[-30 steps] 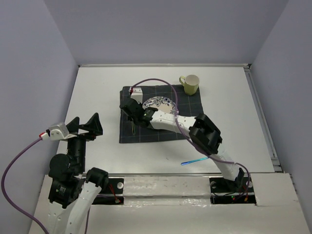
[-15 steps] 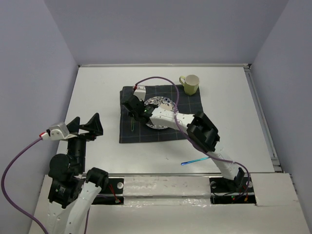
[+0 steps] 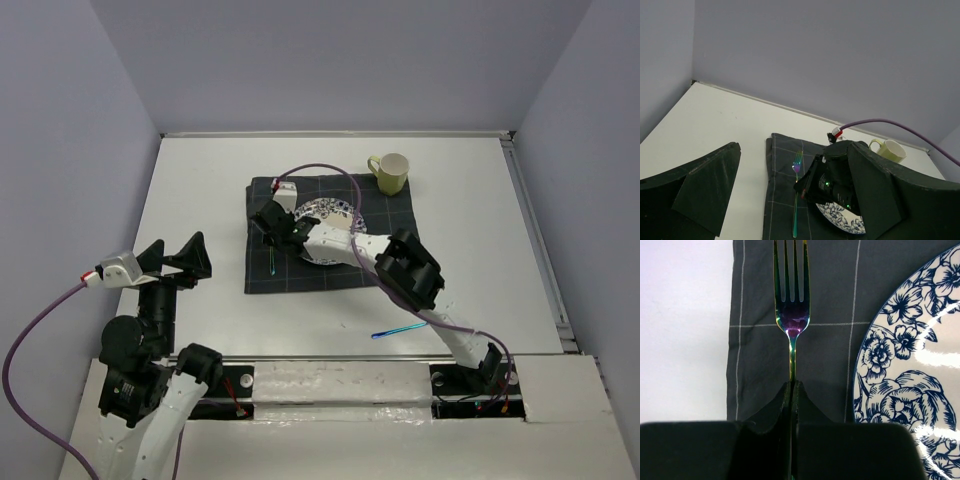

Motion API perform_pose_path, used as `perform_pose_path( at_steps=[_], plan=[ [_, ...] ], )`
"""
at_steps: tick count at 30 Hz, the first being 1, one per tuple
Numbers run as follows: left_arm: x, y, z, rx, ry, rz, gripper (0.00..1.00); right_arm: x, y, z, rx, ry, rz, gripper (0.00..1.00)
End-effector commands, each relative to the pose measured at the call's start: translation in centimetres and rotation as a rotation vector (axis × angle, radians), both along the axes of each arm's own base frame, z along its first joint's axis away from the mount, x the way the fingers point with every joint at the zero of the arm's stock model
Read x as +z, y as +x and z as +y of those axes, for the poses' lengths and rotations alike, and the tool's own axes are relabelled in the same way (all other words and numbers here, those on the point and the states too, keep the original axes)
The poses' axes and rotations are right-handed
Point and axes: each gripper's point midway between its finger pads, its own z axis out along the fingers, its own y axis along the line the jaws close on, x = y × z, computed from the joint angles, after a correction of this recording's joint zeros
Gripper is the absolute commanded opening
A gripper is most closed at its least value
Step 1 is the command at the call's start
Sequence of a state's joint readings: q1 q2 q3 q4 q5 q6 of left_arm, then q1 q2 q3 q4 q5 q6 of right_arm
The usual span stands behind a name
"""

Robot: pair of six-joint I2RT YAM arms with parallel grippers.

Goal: Set the dinner table for one person

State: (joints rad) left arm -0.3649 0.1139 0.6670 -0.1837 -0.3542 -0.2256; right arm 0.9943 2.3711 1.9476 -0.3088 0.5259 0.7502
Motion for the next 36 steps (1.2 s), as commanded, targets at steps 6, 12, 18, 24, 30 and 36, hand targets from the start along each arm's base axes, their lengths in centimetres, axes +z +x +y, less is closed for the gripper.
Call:
perform_pose_path(
  at_steps=[6, 12, 18, 24, 30, 36],
  plan=[
    [0.9, -0.2, -0.1, -0.010, -0.007, -0.044, 0.99, 1.3, 1.5, 0.4, -0.033, 0.051, -0.022, 0.00],
    [0.9, -0.1, -0.2, -0.012, -0.006, -0.041, 0.99, 0.7, 2.0, 0.2, -0.040, 0.043, -0.014, 0.00],
    [0.8, -0.1, -0.2, -0.013, -0.003, -0.040, 0.99, 0.2, 2.4, 0.1, -0.042, 0.043, -0.004, 0.01],
    [0.8, 0.0, -0.2, -0.011, -0.003, -0.038, 0.99, -0.5, 2.7, -0.1, -0.035, 0.030, 0.007, 0.05],
    [0.9, -0.1, -0.2, -0.013, -0.006, -0.041, 0.99, -0.8, 2.8, 0.4, -0.016, 0.031, 0.014, 0.14],
    [0.9, -0.1, -0.2, -0.012, -0.006, -0.042, 0.99, -0.6, 2.8, 0.2, -0.024, 0.026, 0.014, 0.18]
  ],
)
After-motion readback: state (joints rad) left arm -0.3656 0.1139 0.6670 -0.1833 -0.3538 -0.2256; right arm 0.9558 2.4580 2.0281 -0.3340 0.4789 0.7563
